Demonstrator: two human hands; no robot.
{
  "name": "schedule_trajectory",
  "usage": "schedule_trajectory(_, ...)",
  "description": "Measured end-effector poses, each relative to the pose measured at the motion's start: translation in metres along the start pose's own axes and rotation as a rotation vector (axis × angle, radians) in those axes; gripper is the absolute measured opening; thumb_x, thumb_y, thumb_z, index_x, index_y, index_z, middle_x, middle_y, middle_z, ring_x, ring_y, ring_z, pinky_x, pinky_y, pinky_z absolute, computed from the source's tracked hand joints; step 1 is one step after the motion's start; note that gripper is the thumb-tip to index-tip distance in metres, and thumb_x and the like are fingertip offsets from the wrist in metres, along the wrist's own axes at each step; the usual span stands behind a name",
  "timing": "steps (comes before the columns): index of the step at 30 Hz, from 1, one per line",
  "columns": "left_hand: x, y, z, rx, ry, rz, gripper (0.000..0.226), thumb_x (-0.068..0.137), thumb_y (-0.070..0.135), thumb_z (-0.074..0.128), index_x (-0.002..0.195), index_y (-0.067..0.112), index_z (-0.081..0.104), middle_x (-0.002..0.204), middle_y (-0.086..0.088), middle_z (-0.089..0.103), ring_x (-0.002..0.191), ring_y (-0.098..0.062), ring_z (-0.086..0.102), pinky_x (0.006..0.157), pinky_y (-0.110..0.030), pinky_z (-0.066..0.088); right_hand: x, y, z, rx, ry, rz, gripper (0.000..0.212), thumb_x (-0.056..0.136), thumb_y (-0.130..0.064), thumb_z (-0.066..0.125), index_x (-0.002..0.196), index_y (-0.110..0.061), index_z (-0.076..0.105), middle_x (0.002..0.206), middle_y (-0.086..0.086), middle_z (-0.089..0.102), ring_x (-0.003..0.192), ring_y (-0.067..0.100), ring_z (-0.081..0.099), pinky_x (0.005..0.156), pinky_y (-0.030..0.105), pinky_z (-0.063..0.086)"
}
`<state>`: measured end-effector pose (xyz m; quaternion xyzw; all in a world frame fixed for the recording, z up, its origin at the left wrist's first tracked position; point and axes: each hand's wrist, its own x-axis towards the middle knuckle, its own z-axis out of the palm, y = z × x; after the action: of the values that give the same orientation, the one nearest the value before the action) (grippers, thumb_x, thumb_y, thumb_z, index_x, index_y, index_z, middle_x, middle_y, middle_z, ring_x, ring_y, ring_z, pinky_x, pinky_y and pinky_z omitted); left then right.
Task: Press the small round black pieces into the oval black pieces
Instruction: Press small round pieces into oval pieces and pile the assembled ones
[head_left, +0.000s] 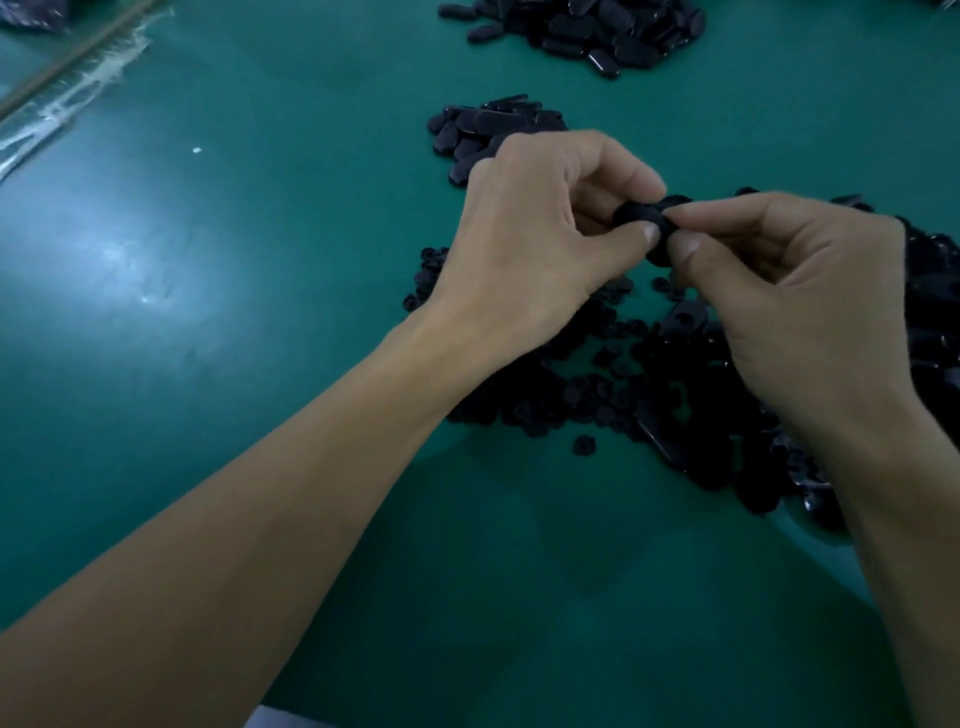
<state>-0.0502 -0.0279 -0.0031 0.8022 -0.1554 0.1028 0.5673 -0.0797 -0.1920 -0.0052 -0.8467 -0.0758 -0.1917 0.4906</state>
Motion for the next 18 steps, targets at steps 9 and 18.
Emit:
schedule_trajectory(9, 0.023, -0.015, -0.019, 0.089, 0.287, -0.105, 0.018, 0.090, 0.007, 0.073, 0.093, 0.024, 0.069, 0.085, 0.006, 0.071, 0.069, -0.006, 0.072, 0.073, -0.024, 0.060, 0.001, 0.020, -0.025, -0.834, -0.031, 0.312, 0.044, 0.098, -0.039, 0.052, 0.142, -0.032, 0.051, 0.146, 0.013, 0.040, 0.137, 0.041, 0.030, 0.110, 0.058, 0.026)
schedule_trajectory(18, 0.040, -0.029, -0.015, 0.327, 0.303, -0.154, 0.020, 0.093, 0.009, 0.063, 0.106, 0.018, 0.077, 0.102, 0.008, 0.072, 0.096, -0.007, 0.068, 0.091, -0.018, 0.052, 0.000, 0.021, -0.024, -0.862, -0.003, 0.334, 0.029, 0.097, -0.037, 0.057, 0.121, -0.025, 0.069, 0.120, 0.019, 0.058, 0.123, 0.044, 0.039, 0.097, 0.054, 0.032)
